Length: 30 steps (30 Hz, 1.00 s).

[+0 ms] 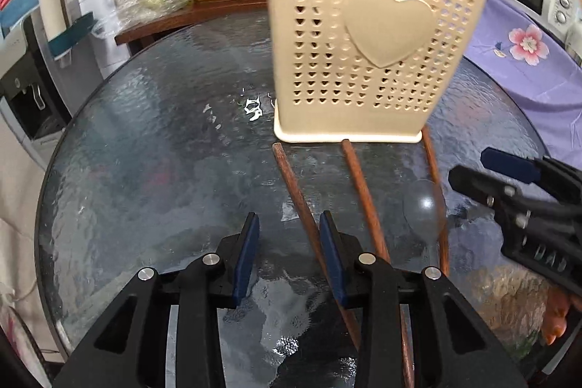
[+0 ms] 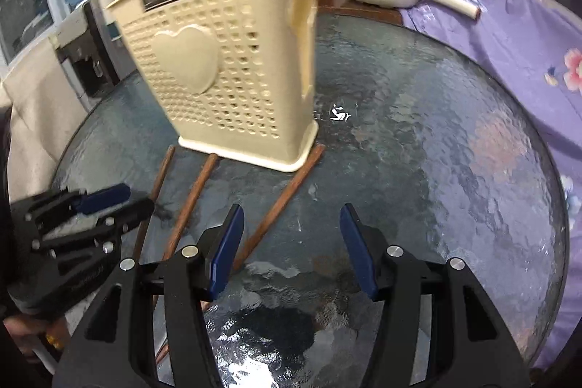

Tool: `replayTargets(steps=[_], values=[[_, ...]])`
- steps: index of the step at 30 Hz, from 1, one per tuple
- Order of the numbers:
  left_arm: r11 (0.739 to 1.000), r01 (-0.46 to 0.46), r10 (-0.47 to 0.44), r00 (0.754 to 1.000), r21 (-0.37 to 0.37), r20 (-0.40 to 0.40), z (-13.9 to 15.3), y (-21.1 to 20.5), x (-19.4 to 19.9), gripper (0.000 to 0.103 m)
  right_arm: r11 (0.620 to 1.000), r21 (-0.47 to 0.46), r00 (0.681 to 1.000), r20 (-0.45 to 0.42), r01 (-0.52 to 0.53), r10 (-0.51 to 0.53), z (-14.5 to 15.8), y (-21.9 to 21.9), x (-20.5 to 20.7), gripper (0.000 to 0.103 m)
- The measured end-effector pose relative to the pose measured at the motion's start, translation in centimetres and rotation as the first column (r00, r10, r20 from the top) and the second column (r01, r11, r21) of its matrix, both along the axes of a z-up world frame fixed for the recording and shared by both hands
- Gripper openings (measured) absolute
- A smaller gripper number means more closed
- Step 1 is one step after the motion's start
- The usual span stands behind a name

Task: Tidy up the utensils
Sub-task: 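Withdraw both tools back over the remaining brown chopsticks, then close right tool on a brown chopstick while left tool closes on another brown chopstick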

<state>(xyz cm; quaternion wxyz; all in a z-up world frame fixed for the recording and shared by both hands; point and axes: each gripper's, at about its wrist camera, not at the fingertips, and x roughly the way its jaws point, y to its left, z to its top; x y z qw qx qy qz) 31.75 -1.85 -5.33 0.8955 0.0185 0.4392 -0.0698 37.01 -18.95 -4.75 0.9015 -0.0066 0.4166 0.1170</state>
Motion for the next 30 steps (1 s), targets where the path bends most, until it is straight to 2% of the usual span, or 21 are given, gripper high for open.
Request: replayTargets(steps=[2, 5, 10, 13, 16, 18, 20, 24, 30], values=[[1.0, -0.001, 0.001, 1.0, -0.011, -0.008, 0.0, -0.1, 0.2, 0.034, 0.999, -0.033, 1.0, -0.003, 0.024, -0.024, -0.2, 0.2, 0.2, 0.055], [1.0, -0.004, 0.004, 1.0, -0.009, -0.009, 0.0, -0.7, 0.4, 0.034, 0.996, 0.004, 0.995, -0.06, 0.084, -0.083, -0.5, -0.7, 1.4, 0.054], [1.0, -0.016, 0.016, 1.0, -0.01, -0.018, 0.0, -1.1, 1.3, 0.034, 0.992, 0.016, 0.984, -0.13, 0.127, -0.124, -1.1, -0.9, 3.6, 0.047], [1.0, -0.018, 0.018, 1.0, 0.014, -0.021, -0.3, -1.4, 1.4, 0.034, 0.992, -0.041, 0.984, -0.124, 0.123, -0.127, -1.5, -0.1, 4.1, 0.044], [0.999, -0.02, 0.021, 1.0, 0.039, -0.013, -0.5, -1.5, 1.7, 0.033, 0.989, -0.078, 0.985, -0.114, 0.125, -0.133, -1.6, 0.4, 3.9, 0.035], [0.999, -0.025, 0.026, 1.0, 0.043, -0.012, -0.5, -1.3, 1.9, 0.026, 0.989, -0.103, 0.987, -0.103, 0.109, -0.12, -1.7, 0.6, 3.6, 0.023], [0.999, -0.032, 0.033, 0.999, 0.042, -0.013, -0.5, -0.9, 2.0, 0.02, 0.99, -0.105, 0.989, -0.104, 0.097, -0.108, -1.7, 0.4, 3.2, 0.018], [0.999, -0.03, 0.03, 0.999, 0.041, -0.015, -0.5, -0.1, 2.1, 0.013, 0.994, -0.081, 0.991, -0.113, 0.069, -0.078, -1.7, -0.5, 2.4, 0.015], [0.999, -0.032, 0.032, 0.999, 0.026, -0.026, -0.4, 0.8, 2.5, 0.012, 0.996, -0.073, 0.99, -0.13, 0.048, -0.058, -1.5, -1.7, 1.9, 0.009]])
